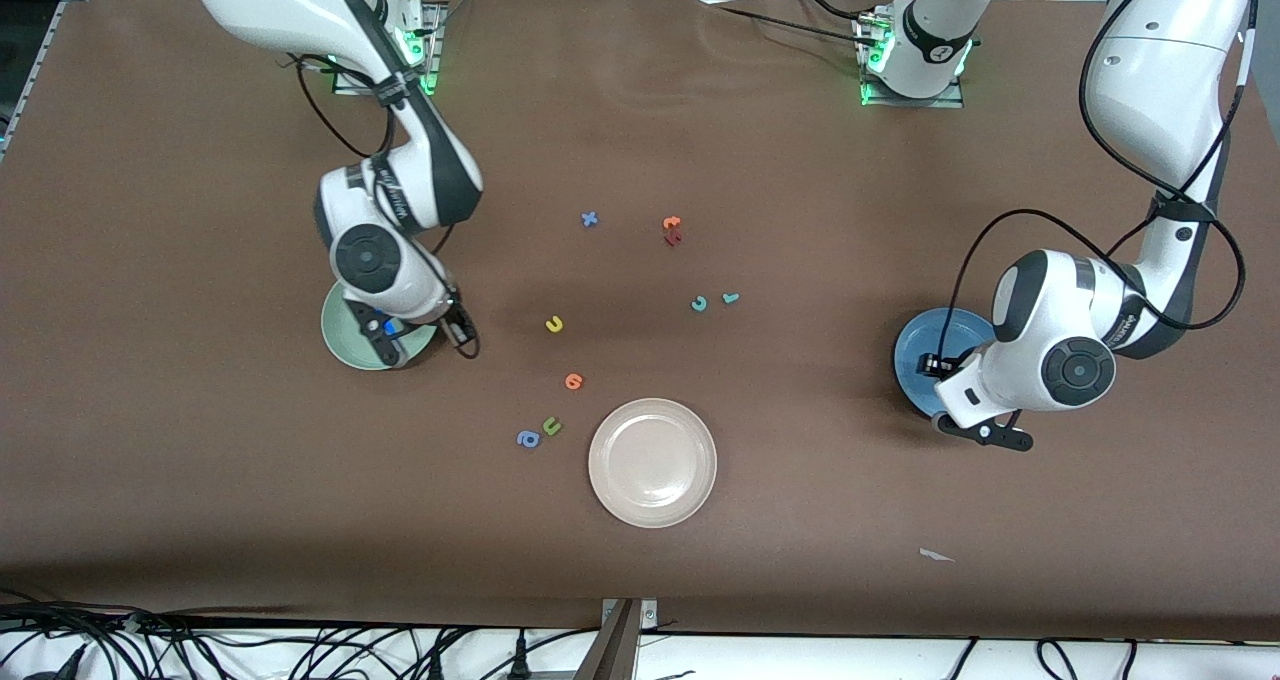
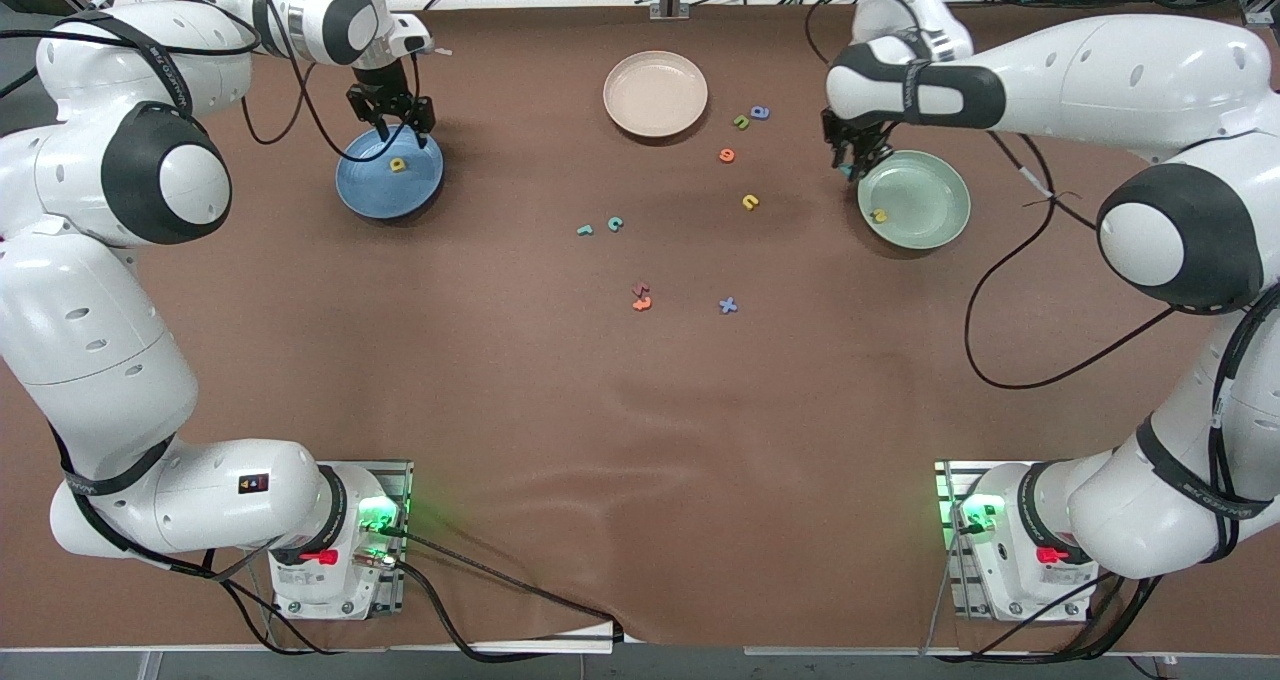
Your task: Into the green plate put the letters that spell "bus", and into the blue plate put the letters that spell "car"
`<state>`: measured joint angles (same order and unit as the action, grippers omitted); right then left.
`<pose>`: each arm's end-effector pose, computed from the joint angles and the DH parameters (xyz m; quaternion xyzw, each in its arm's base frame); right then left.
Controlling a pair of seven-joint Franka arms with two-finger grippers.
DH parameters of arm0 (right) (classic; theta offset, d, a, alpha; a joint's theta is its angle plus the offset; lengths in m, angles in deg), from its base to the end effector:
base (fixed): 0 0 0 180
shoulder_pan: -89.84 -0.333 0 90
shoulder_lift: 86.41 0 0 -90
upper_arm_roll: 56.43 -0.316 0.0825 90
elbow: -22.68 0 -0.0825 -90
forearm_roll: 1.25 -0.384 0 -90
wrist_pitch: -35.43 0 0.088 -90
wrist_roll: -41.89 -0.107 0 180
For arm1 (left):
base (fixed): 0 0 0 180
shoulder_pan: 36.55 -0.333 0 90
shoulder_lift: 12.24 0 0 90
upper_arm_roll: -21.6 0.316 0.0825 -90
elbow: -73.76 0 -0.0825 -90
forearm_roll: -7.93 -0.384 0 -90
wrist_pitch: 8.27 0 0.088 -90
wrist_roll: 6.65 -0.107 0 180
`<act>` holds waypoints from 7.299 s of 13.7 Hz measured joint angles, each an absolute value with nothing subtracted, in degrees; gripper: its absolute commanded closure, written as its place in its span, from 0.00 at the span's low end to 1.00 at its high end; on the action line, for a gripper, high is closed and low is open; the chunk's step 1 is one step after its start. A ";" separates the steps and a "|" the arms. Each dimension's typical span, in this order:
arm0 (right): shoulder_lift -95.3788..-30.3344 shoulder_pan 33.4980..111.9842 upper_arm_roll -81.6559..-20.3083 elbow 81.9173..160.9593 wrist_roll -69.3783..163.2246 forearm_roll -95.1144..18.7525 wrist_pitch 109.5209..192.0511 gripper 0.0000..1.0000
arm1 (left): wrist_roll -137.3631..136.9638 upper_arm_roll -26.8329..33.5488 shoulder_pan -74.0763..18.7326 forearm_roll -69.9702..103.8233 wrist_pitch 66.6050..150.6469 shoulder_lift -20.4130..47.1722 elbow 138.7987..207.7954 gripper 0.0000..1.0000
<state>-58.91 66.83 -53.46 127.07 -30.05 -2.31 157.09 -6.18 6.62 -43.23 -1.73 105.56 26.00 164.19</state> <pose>0.5887 0.2177 0.2596 0.8940 -0.4392 -0.0583 0.0672 0.6684 -0.0652 0.2401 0.9888 -0.0934 -0.1168 0.0015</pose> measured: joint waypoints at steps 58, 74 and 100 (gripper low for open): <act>-65.10 54.87 -33.97 129.93 4.09 -15.31 148.58 0.00 | 62.59 -6.83 -28.02 -9.85 131.53 25.58 184.53 0.72; -76.90 55.06 -23.77 106.89 42.74 -3.30 115.88 0.00 | 62.59 -6.26 -28.11 -11.06 131.15 25.59 184.29 0.58; -85.24 92.42 -57.71 115.31 39.17 -1.28 127.52 0.00 | 23.92 -4.50 -42.25 -12.58 102.73 25.23 168.42 0.88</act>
